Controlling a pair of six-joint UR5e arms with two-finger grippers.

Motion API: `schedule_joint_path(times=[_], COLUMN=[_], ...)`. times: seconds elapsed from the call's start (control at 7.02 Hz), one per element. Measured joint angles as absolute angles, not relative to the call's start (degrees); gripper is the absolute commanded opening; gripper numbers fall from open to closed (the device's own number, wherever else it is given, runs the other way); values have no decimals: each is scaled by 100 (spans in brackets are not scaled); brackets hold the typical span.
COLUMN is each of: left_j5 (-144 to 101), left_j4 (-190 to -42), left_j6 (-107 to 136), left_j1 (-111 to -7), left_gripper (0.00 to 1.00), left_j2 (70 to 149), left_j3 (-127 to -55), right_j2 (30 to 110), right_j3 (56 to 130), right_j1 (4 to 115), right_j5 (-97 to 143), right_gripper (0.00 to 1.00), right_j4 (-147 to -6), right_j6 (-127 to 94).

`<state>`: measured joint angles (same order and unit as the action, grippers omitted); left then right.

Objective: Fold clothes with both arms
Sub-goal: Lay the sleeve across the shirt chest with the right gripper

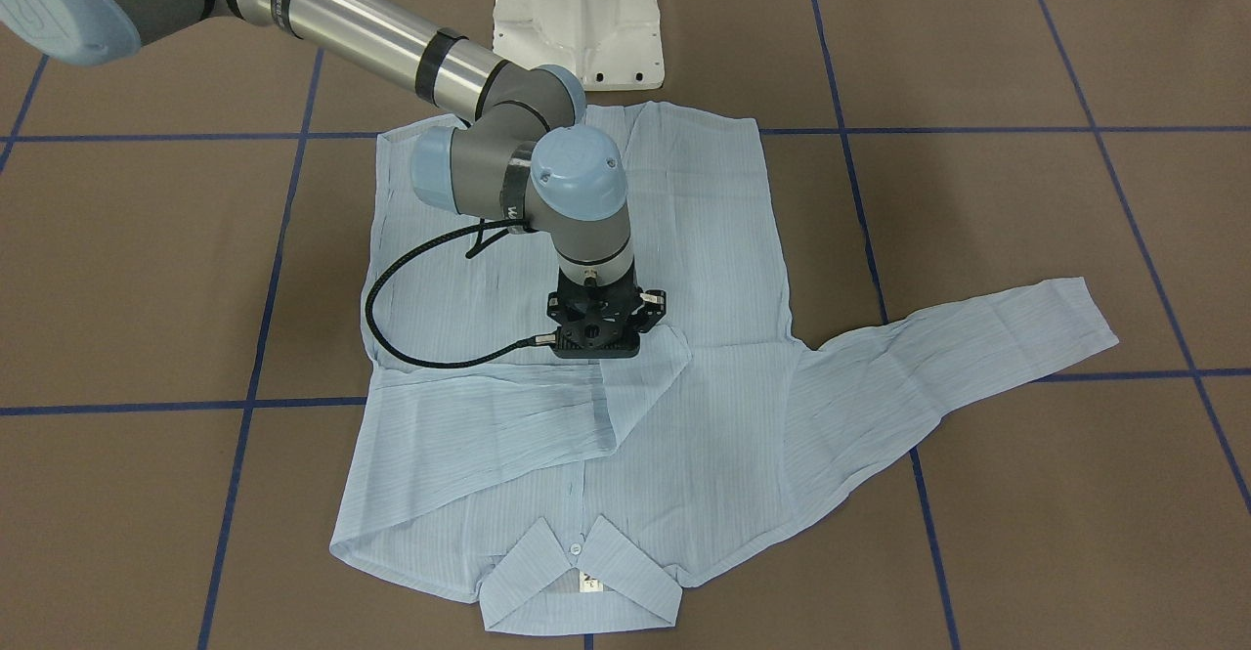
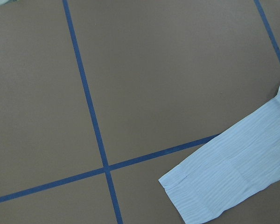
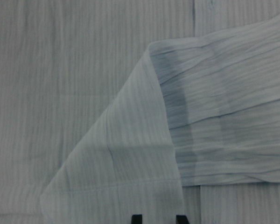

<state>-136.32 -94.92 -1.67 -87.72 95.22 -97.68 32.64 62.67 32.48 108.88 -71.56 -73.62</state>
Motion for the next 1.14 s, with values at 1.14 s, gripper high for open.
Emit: schedule_joint_path(times=[1.14], left_j5=[-13641], left_j4=[-9492], left_j6=[-167], left_j1=[-8771], left_gripper=[100], left_j2=[9503], left_j3=[-9781], right_j2=[3348], right_j3=[6275], right_j1=[3307], right_j5=[11056], right_gripper=[29], right_j4=[-7170], right_j6=[-7344])
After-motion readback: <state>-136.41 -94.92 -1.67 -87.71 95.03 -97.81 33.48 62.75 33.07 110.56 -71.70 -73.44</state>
